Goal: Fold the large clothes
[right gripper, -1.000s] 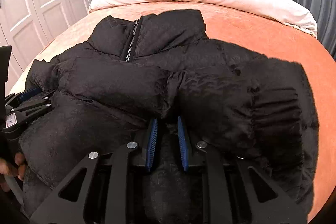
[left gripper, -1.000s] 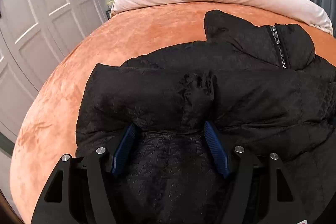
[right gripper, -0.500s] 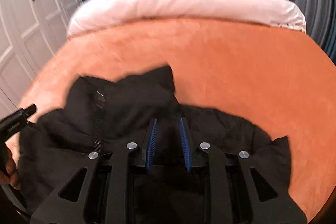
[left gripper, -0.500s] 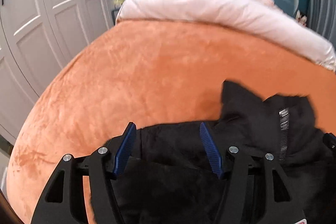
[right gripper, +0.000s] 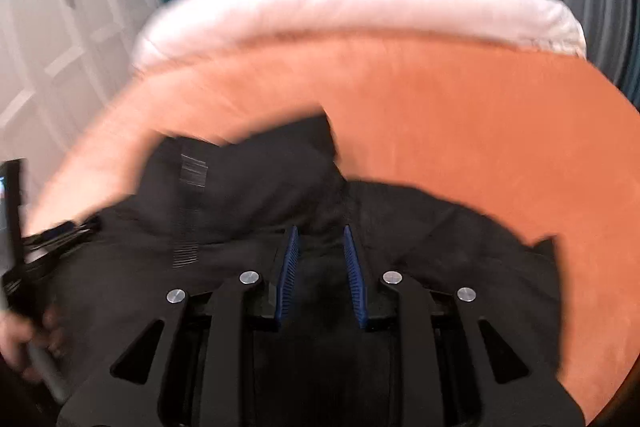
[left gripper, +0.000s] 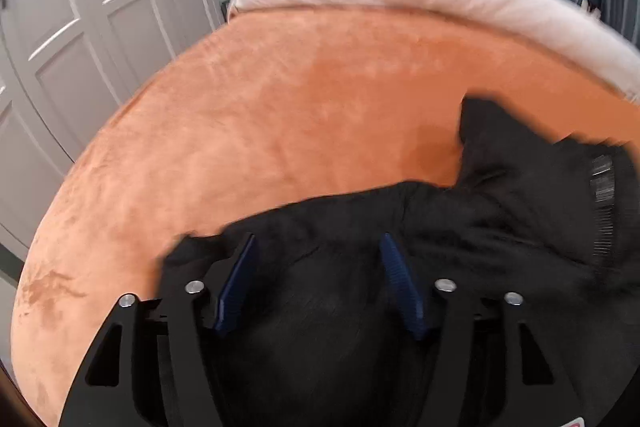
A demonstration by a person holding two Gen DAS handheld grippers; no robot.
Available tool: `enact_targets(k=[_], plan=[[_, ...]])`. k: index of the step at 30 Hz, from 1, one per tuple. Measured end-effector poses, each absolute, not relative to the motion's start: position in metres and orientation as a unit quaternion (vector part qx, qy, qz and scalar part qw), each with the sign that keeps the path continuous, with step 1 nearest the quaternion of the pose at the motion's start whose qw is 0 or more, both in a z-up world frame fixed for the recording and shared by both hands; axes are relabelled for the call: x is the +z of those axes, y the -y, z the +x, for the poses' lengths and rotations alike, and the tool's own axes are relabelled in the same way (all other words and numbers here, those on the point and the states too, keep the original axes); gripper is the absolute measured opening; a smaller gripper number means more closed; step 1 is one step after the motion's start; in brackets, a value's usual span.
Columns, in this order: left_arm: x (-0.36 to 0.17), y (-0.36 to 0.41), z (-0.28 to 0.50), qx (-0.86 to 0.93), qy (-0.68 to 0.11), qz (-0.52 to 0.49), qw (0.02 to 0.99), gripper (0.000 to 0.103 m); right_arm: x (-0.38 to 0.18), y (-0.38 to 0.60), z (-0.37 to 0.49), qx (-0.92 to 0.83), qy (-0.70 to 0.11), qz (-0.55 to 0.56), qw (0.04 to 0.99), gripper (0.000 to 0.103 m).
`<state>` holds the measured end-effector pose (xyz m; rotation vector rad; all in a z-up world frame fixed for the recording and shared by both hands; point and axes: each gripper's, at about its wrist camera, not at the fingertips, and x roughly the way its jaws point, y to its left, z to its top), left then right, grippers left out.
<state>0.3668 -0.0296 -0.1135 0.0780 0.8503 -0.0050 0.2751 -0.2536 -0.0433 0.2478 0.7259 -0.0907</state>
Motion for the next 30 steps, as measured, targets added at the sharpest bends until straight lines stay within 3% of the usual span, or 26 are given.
enact_targets(k=[4, 8, 12, 13, 15, 19, 25, 30], plan=[[-0.067, 0.019, 0.295, -0.05, -0.367, 0.012, 0.929, 0.067, -0.027, 0.233, 0.213, -0.009, -0.36, 0.114, 0.926, 0.027], [-0.122, 0.05, 0.27, -0.074, -0.443, 0.092, 0.889, 0.07, -0.094, 0.223, 0.2, -0.028, -0.444, 0.111, 0.889, 0.027], [-0.118, 0.037, 0.247, -0.063, -0.434, 0.11, 0.892, 0.071, -0.056, 0.223, 0.165, -0.037, -0.435, 0.102, 0.894, 0.029], [-0.111, 0.029, 0.241, -0.067, -0.439, 0.098, 0.891, 0.071, -0.045, 0.224, 0.152, -0.029, -0.425, 0.105, 0.899, 0.031], [-0.09, 0.002, 0.214, -0.073, -0.434, 0.068, 0.896, 0.071, -0.02, 0.225, 0.114, -0.014, -0.406, 0.1, 0.908, 0.047], [-0.062, -0.064, 0.14, -0.049, -0.428, 0.055, 0.901, 0.073, 0.011, 0.225, 0.013, 0.011, -0.38, 0.067, 0.923, 0.061], [-0.071, -0.152, 0.036, 0.004, -0.485, 0.009, 0.874, 0.075, -0.008, 0.231, -0.117, 0.003, -0.424, 0.04, 0.905, 0.083], [-0.102, -0.193, -0.014, 0.031, -0.549, -0.067, 0.833, 0.076, -0.064, 0.257, -0.164, -0.049, -0.49, 0.124, 0.861, 0.084]])
